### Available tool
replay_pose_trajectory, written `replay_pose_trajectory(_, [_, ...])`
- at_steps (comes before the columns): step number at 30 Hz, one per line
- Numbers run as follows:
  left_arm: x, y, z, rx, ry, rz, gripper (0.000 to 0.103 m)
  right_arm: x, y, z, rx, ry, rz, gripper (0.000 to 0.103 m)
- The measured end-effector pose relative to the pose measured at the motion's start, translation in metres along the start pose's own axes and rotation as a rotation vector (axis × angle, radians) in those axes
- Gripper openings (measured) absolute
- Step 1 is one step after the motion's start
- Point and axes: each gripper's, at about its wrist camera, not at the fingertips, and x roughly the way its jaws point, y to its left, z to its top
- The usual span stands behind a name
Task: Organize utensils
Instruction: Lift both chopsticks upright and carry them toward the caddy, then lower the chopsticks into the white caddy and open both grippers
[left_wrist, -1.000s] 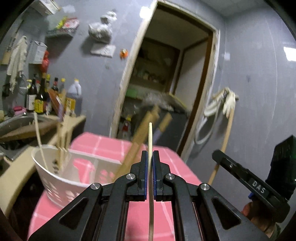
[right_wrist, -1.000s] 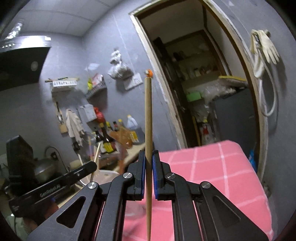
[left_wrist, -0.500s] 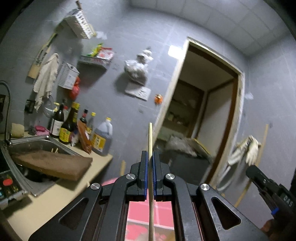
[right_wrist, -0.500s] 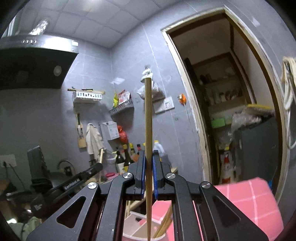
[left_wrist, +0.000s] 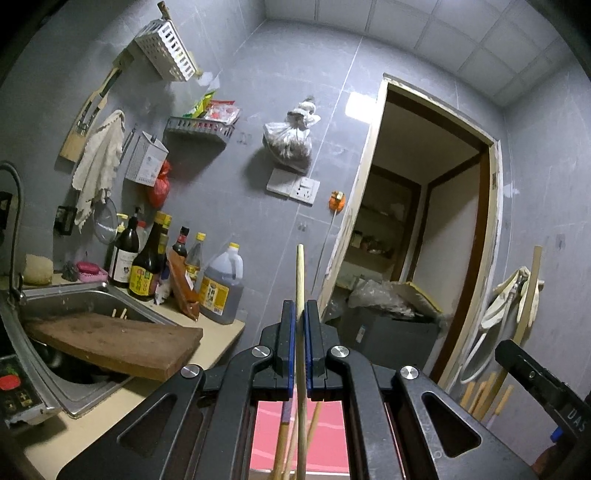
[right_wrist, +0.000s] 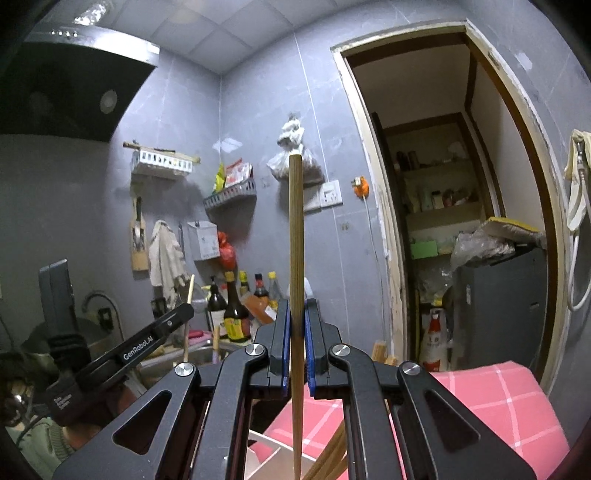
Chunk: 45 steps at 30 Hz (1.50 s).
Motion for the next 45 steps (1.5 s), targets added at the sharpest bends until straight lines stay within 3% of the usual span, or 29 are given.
replay_pose_trajectory(27, [-0.003,-0.006,-0.057,-0.011,0.153,-0.035,0.003,0.009,0.006,-0.042,-0.011,0.152,0.019,0.005])
replay_pose_trajectory(45, [-0.015,-0.016,-0.072,-0.016,0.243,-0.072,0.005,-0.001,0.001,-0.052,-0.012,0.184,-0.023,0.008])
